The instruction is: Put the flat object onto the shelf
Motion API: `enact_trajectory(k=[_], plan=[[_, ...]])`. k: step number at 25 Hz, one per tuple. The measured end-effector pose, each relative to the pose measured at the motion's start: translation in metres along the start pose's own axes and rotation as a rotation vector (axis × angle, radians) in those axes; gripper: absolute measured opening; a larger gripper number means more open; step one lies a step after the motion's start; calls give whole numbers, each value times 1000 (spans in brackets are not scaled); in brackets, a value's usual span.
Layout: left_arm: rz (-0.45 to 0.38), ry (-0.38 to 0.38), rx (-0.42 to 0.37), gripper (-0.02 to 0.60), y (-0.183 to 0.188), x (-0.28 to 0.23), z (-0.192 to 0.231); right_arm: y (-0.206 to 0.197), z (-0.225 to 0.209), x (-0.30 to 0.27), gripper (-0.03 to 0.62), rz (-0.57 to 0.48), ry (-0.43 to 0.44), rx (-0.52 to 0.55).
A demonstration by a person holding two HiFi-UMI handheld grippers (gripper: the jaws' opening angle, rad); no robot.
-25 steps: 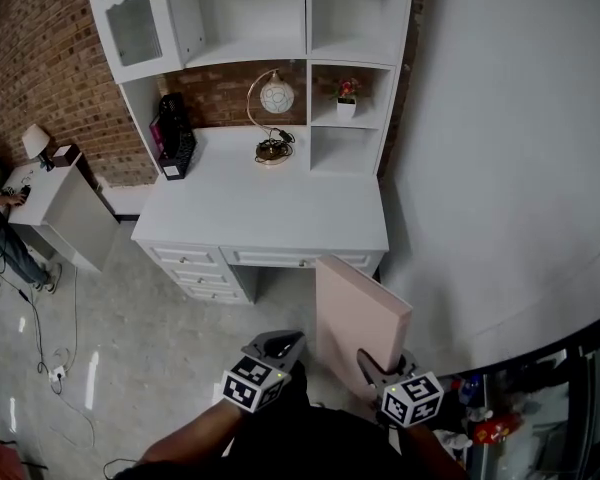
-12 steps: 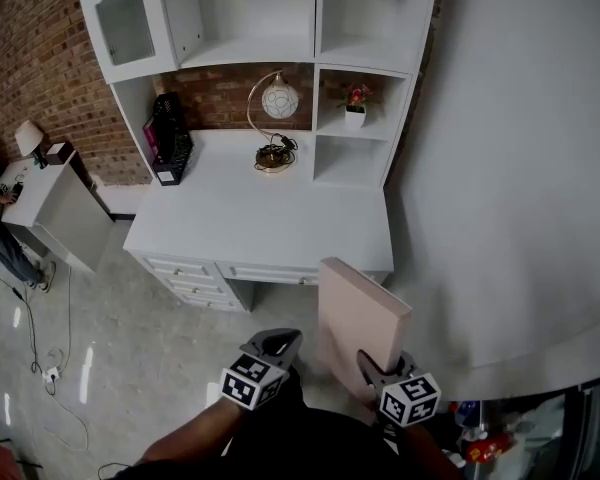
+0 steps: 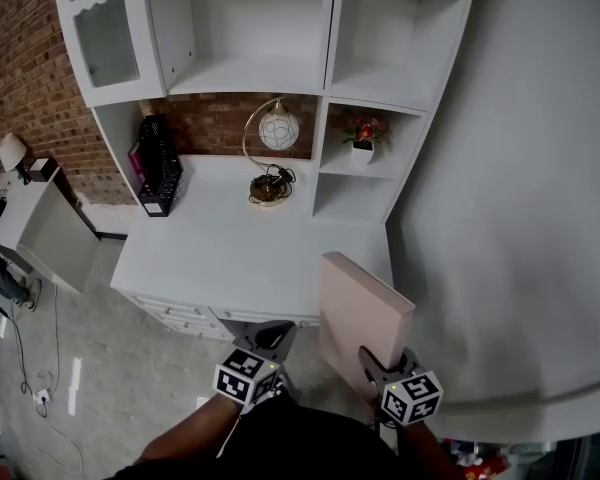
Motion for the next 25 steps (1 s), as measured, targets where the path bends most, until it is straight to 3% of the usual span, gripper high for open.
enact_trajectory(k=[12,18,25], plan=[[2,-60,-23,6,22,-64,98,36,-25,-107,172,-22,-50,30],[14,-73,-8,6,26,-80,116,43,-33,-130,172,-7,-50,25],[19,-37,-2,6,28,-99,123,53,-58,-149,171,-20,-23,33]])
Point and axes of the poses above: the fingertips, and each gripper's own axes: x backward along the fingers, z to its left, y out of its top, the point moved 7 cm from there along x, backward along the fingers, and after that the axes turned 13 degrees about -z, right-handed, at the moved point
